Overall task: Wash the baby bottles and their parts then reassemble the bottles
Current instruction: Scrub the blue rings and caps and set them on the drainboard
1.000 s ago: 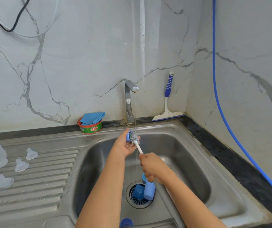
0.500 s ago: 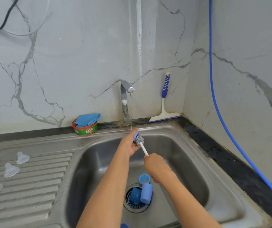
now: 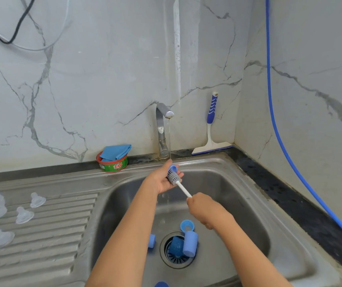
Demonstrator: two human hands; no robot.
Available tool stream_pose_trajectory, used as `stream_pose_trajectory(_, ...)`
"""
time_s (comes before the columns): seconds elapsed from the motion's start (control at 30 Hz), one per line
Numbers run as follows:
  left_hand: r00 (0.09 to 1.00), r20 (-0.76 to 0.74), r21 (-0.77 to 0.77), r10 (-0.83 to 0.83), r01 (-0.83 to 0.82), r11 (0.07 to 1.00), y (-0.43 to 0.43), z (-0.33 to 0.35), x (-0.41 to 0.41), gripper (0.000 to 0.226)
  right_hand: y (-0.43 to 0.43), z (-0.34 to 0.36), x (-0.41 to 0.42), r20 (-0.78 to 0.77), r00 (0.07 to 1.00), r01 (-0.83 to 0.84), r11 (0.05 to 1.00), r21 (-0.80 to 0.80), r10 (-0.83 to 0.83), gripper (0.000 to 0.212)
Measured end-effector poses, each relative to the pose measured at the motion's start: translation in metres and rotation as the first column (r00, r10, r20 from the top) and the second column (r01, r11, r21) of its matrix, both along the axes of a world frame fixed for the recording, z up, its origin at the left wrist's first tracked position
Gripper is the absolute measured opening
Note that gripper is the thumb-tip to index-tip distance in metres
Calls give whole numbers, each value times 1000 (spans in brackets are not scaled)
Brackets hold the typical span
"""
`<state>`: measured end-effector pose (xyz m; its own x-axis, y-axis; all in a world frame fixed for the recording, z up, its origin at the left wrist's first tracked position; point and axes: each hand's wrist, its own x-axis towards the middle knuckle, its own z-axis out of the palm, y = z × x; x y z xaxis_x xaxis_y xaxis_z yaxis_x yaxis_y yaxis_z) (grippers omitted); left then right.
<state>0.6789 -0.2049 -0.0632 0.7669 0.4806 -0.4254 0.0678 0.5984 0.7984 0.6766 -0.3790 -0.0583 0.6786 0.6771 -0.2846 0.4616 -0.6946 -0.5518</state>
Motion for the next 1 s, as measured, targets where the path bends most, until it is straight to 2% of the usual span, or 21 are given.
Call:
stream_pose_trajectory(0.07, 998, 38, -13, 53, -52, 999, -6, -5, 5, 29, 3, -7, -1, 147, 987, 70, 998, 0, -69, 34)
stream_pose_trajectory(0.17, 985, 90, 0, 144, -145, 989, -12, -12, 10, 23, 5, -17, 4, 237, 966, 98, 995, 13, -98, 36)
stream_pose_trajectory(0.23, 967, 148, 10, 207, -210, 978, -14, -14, 11, 28, 4, -15, 2, 185, 970, 148, 987, 64, -158, 35)
stream_pose_trajectory(0.3, 948, 184, 43, 259, -271, 962, -12, -13, 10, 35, 5, -17, 3, 179, 973, 120, 984, 130, -142, 33)
stream_pose_trajectory(0.4, 933, 166, 114, 321, -341, 933, -7, -12, 7, 34, 5, -10, 5, 118, 976, 154, 961, 230, -184, 27)
stream_pose_trajectory(0.43, 932, 164, 88, 324, -341, 936, -7, -11, 6, 30, 6, -9, 6, 114, 971, 173, 950, 259, -208, 29)
stream_pose_trajectory(0.53, 943, 155, -94, 296, -284, 954, -7, -12, 1, 9, 8, -8, 2, 21, 983, 177, 962, 206, -185, 35)
stream_pose_trajectory(0.57, 942, 158, -121, 295, -278, 953, -8, -12, 0, 11, 10, -10, 4, 45, 990, 124, 977, 176, -133, 38)
stream_pose_trajectory(0.63, 936, 169, -113, 309, -293, 949, -6, -19, 1, 26, 8, -7, 1, 31, 990, 134, 983, 123, -138, 40)
stream_pose_trajectory(0.7, 934, 188, -59, 305, -299, 952, -7, -23, -2, 38, 7, -10, 6, -32, 976, 218, 955, 203, -216, 36)
stream_pose_trajectory(0.77, 931, 219, -47, 291, -288, 956, -10, -24, -6, 37, 4, -5, 1, -59, 971, 237, 949, 206, -230, 35)
stream_pose_trajectory(0.83, 929, 253, -76, 270, -259, 963, -9, -26, -8, 26, 8, -9, 5, -137, 958, 280, 926, 254, -253, 37)
stream_pose_trajectory(0.9, 932, 269, -124, 243, -216, 968, -9, -25, -11, 29, 9, -6, 3, -133, 963, 258, 947, 193, -236, 40)
stream_pose_trajectory(1.0, 960, 220, -69, 170, -159, 985, -9, -26, -9, 41, 8, -8, 1, -41, 981, 196, 967, 165, -192, 39)
